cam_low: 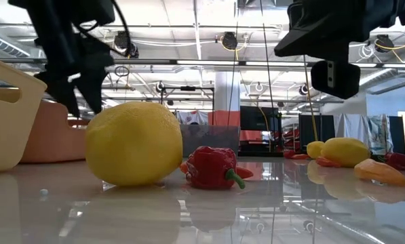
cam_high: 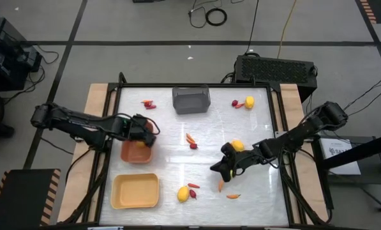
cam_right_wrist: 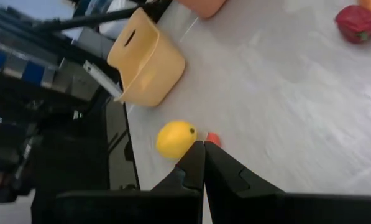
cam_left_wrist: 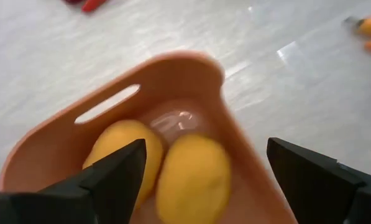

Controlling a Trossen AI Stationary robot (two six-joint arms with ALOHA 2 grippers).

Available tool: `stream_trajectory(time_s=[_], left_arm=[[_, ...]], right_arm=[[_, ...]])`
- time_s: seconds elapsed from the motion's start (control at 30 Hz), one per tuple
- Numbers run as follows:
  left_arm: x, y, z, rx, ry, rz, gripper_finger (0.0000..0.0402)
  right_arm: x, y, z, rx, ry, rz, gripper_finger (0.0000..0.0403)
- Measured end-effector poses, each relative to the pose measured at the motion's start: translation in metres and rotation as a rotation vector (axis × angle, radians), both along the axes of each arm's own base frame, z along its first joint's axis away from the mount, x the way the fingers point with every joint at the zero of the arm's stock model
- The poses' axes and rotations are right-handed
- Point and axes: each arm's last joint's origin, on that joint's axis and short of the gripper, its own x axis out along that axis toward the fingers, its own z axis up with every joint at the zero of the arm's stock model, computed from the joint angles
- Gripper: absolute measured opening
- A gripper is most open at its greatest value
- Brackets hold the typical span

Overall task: Sort produce into baskets
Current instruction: Put the yellow lemon into the orange bin

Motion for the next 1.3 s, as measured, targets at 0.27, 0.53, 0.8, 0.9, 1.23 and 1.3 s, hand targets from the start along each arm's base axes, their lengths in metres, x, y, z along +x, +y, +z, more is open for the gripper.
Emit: stream_trajectory(time_s=[0.27,0.53,0.8,0.9,1.23,1.3], left_arm=[[0.016,-0.002,0.03,-0.006,-0.138,-0.005,0.034],[0.052,-0.022,0.052,0.063,-0.484,-0.253,0.034],[0.08,-0.04,0.044,0.058,-0.606,-0.319,0.034],[0.089,-0.048,0.036,0.035,-0.62,-0.337,0.034],[0.11,-0.073,0.023,-0.047,-0.751,-0.345,0.034],[0.111,-0.076,0.022,-0.052,-0.752,-0.352,0.034]], right_arm=[[0.001,-0.001,0.0,-0.018,0.003,0.068,0.0],[-0.001,-0.001,0.003,-0.047,-0.007,0.134,0.0],[-0.017,-0.026,0.027,-0.08,-0.011,0.108,0.0],[-0.029,-0.046,0.032,-0.097,0.056,0.039,0.0],[-0.072,-0.132,0.04,-0.193,0.265,-0.277,0.0],[-0.078,-0.15,0.04,-0.203,0.293,-0.348,0.0]])
